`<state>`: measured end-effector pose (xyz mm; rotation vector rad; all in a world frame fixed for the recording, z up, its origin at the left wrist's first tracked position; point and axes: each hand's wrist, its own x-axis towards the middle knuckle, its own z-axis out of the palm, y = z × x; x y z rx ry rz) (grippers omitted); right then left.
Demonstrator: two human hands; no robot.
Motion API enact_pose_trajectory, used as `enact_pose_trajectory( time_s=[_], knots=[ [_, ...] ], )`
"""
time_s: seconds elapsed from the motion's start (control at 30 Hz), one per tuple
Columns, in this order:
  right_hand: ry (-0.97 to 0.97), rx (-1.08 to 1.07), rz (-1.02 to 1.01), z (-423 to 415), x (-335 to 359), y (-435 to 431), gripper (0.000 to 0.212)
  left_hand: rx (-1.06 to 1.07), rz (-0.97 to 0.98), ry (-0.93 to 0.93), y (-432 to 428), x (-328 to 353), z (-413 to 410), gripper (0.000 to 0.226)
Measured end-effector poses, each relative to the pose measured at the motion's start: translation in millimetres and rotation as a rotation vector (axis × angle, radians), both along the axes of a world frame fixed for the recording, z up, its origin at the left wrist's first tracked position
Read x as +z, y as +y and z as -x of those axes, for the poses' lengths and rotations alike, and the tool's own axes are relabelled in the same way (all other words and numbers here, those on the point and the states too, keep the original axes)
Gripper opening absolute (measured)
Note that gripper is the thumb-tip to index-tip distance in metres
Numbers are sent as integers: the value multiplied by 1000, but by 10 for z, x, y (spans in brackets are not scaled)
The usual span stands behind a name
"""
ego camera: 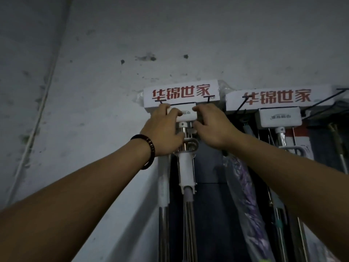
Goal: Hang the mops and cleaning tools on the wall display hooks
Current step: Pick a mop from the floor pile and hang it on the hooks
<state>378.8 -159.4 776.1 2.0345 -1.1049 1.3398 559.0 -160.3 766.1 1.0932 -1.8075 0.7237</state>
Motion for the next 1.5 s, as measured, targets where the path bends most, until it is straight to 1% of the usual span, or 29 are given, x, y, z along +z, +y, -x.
enact_pose_trajectory(
  time_s=[0.07,0.13,0.23,0.3,0.37,0.5,0.6,0.77,0.93,1.07,1.2,1.3,1.37,1.43,1.5],
  knots=[
    [114,-217,37,-63,139,-8,59,58,52,-45,-61,145,-74,74],
    [208,-397,72,-127,272,-21,67,86,88,-45,-135,297,-134,80],
    [301,-524,120,-224,435,-71,74,136,92,3,-221,513,-154,81],
    [316,-562,142,-278,535,-153,74,170,67,63,-242,632,-145,78],
    [325,-591,141,-298,601,-246,77,160,-9,107,-288,717,-131,74],
    [319,-608,118,-248,652,-411,80,174,-119,84,-399,836,-118,74],
    [307,-606,116,-231,643,-518,81,237,-102,72,-481,924,-122,66],
    [294,-615,142,-189,658,-638,75,302,-107,1,-622,957,-61,69],
    [342,-713,172,-234,712,-647,69,326,-38,-21,-710,965,-51,66],
    [370,-770,153,-302,757,-644,64,390,15,-110,-748,1006,-61,65],
    [358,-763,129,-334,785,-654,61,408,-9,-180,-699,1059,-56,68],
    [352,-764,102,-347,796,-614,60,352,-52,-146,-653,1027,-81,68],
    [348,-761,71,-362,805,-564,59,246,-81,-80,-601,986,-132,73],
    [338,-733,19,-362,800,-510,57,45,-113,36,-526,928,-198,78],
    [303,-687,2,-345,772,-462,52,-219,-122,212,-502,821,-284,75]
  ],
)
